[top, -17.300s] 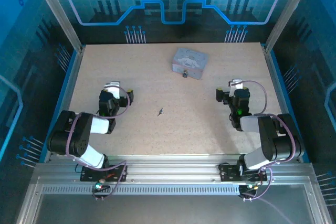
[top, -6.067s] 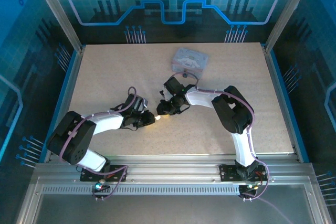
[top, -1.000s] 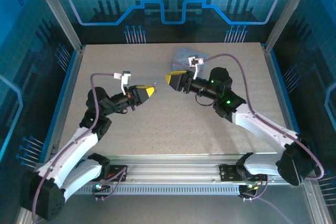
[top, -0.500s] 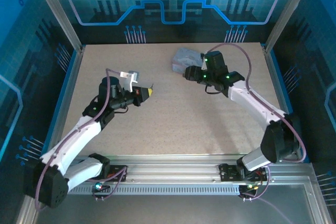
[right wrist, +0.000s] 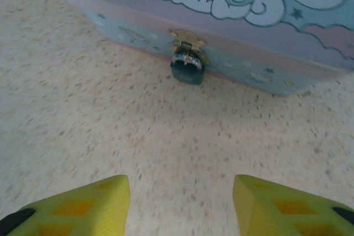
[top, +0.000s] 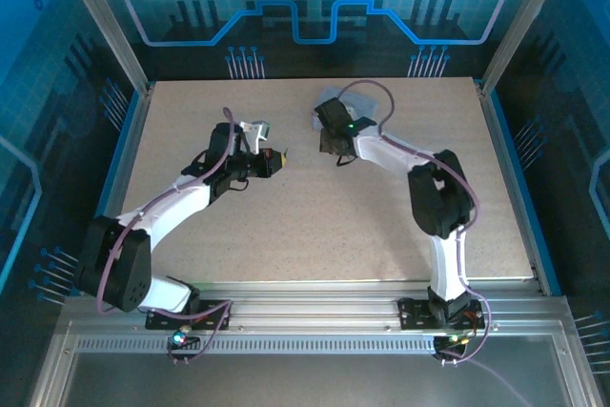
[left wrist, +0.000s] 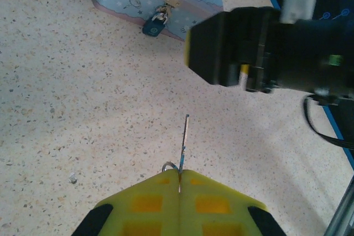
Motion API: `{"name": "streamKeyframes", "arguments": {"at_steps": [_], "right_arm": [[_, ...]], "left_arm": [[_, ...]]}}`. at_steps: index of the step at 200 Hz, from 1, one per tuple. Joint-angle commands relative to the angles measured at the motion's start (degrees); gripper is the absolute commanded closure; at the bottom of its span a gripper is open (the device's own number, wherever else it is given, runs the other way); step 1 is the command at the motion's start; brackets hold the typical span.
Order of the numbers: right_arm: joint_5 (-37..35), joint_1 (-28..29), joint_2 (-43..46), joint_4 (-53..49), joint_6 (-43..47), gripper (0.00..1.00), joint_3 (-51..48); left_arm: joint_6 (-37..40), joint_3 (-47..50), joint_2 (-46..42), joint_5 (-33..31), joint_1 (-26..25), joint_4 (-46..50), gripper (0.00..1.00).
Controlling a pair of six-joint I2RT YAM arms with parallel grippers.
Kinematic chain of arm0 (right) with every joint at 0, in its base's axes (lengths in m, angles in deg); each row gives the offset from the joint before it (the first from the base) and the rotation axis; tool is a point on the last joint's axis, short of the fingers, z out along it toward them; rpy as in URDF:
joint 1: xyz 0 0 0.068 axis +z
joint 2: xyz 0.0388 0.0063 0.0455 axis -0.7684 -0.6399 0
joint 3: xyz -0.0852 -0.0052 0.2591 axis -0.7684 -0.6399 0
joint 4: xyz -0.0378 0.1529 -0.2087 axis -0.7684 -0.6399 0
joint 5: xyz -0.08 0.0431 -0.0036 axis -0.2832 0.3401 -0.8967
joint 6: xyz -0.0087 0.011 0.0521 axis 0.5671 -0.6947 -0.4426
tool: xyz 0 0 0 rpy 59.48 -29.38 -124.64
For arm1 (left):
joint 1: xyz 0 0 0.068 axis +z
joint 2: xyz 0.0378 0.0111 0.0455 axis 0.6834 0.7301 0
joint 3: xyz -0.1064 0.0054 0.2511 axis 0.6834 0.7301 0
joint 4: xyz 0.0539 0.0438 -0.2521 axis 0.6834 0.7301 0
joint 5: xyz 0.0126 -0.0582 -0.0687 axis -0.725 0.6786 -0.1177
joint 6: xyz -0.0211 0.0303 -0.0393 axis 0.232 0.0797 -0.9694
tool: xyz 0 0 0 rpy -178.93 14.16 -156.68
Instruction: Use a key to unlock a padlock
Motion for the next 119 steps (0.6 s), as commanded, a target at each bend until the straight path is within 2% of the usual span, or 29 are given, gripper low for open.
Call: {"name": "streamKeyframes", "arguments": {"at_steps": [1, 46, 81, 119], "right_arm": [[-8.9, 0.9, -5.7, -2.0, -2.4, 0.5, 7.4], [-16.3, 1.9, -12.0, -3.1, -4.0, 0.51, 14.3], [-16.6, 1.5, -17.1, -6.1, -5.8, 0.52, 20.0], [-12.4, -0.1, -20.4, -7.3, -7.3, 0.56, 22.4]], "left_arm": [[0.9, -1.0, 0.6, 0.7, 0.2, -2.1, 1.0], [1.3, 1.1, -0.6, 2.2, 0.3, -3.2, 1.0], [1.5, 1.9, -2.7, 3.1, 0.3, -4.2, 1.0], [2.8, 2.6, -4.9, 2.6, 0.3, -3.9, 1.0]]}}
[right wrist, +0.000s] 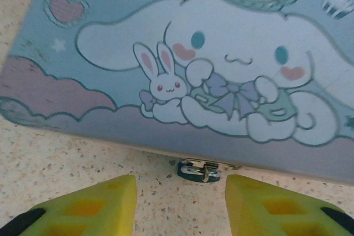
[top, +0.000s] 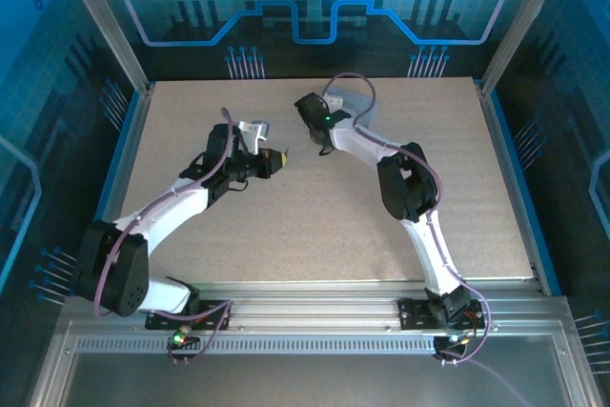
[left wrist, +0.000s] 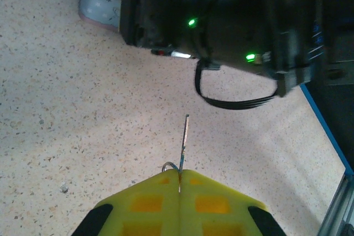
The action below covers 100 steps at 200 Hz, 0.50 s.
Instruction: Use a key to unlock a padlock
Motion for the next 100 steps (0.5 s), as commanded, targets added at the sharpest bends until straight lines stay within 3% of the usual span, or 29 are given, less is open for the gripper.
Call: {"name": "streamKeyframes", "arguments": {"at_steps": [1, 100], "right_arm": [[1.1, -1.2, -3.0, -3.4, -2.5, 0.56, 2.1], [5.9, -3.8, -6.2, -7.9, -4.2, 0.56, 6.7]], "left_arm": [[2.0, 1.1, -2.5, 1.1, 0.3, -1.3, 1.0], [3.2, 3.5, -4.0, 1.5, 0.5, -3.2, 1.0]]}}
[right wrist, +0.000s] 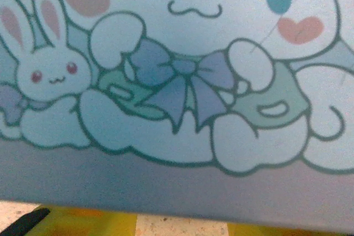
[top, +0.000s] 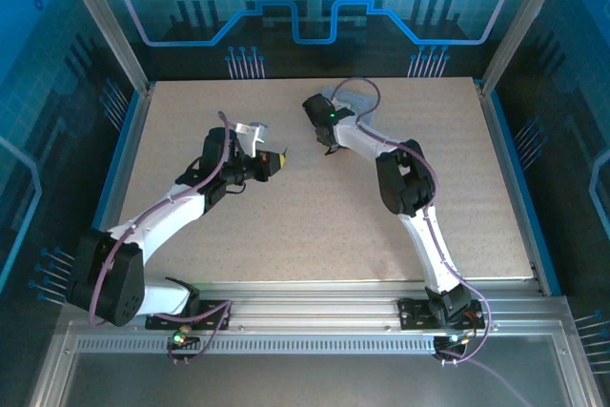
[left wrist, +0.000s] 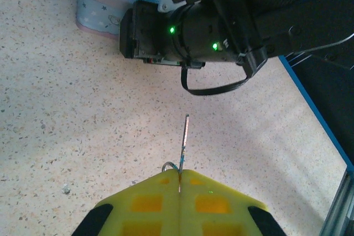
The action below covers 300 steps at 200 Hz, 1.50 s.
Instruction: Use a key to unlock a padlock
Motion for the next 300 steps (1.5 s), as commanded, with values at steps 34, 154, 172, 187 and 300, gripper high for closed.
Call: {"name": "streamKeyframes", "arguments": {"at_steps": [34, 154, 172, 187, 300], "right_arm": [[2.0, -0.9, -3.3, -3.8, -0.6, 0.57, 5.0], [3.4, 0.0, 0.7, 0.6, 3.0, 0.91, -1.5], [4.4, 0.5, 2.4, 1.2, 3.5, 0.91, -4.2], [5.8, 0.9, 4.4, 2.1, 4.1, 0.92, -7.2], [35.4, 1.4, 21.3, 0.0, 9.4, 0.98, -22.4]], "left_arm": [[1.7, 1.4, -1.5, 2.0, 0.5, -2.4, 1.0], [2.6, 3.2, -2.9, 2.5, 0.5, -2.8, 1.0], [2.7, 3.7, -3.2, 2.7, 0.6, -2.8, 1.0], [3.0, 4.6, -3.6, 2.8, 0.5, -3.1, 1.0], [11.0, 19.0, -9.8, 3.0, -7.3, -10.6, 1.0]]}}
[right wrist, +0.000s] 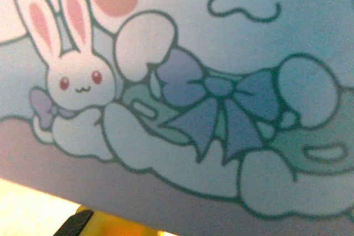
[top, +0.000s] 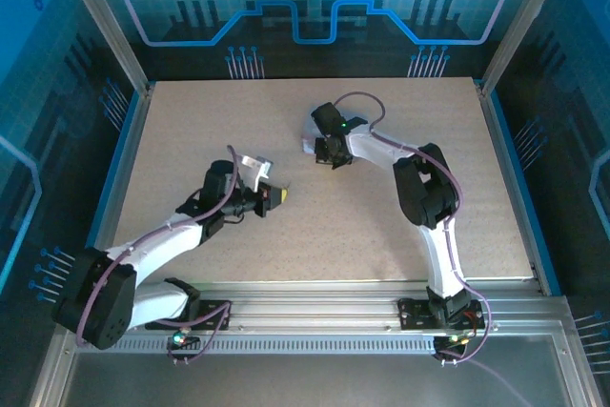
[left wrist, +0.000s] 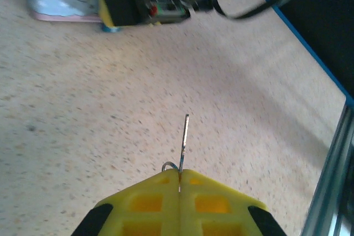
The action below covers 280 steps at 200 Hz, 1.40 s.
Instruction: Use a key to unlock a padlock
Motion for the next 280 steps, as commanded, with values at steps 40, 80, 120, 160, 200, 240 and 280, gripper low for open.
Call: {"name": "streamKeyframes", "arguments": {"at_steps": [40, 80, 120, 160, 200, 240, 280], "right_arm": [[25.6, -0.9, 8.2, -8.3, 5.7, 0.99, -2.0], [38.1, -2.5, 10.7, -8.3, 4.4, 0.99, -4.5], [47.8, -3.6, 11.4, -4.2, 0.8, 1.0, -7.3], [54.8, -4.5, 11.3, -3.3, -0.3, 1.0, -9.0], [57.4, -5.4, 11.6, -3.4, -1.2, 1.0, -9.8], [58.4, -5.9, 11.6, -2.4, -2.4, 1.0, -10.7], [58.6, -6.0, 11.5, -1.3, -3.1, 1.0, -11.7]], "left_arm": [[3.3, 5.7, -3.1, -1.4, -3.3, -5.4, 1.0], [3.2, 5.1, -0.2, -2.4, -4.2, -6.6, 1.0], [1.3, 5.0, 3.9, -3.4, -4.2, -11.6, 1.0], [-1.0, 4.7, 9.3, -2.3, -4.1, -18.3, 1.0], [-3.0, 5.3, 13.4, -2.1, -3.5, -24.9, 1.0], [-6.0, 6.1, 15.5, 2.5, 0.3, -29.7, 1.0], [-6.5, 6.1, 16.4, 6.2, 1.0, -31.7, 1.0]]}}
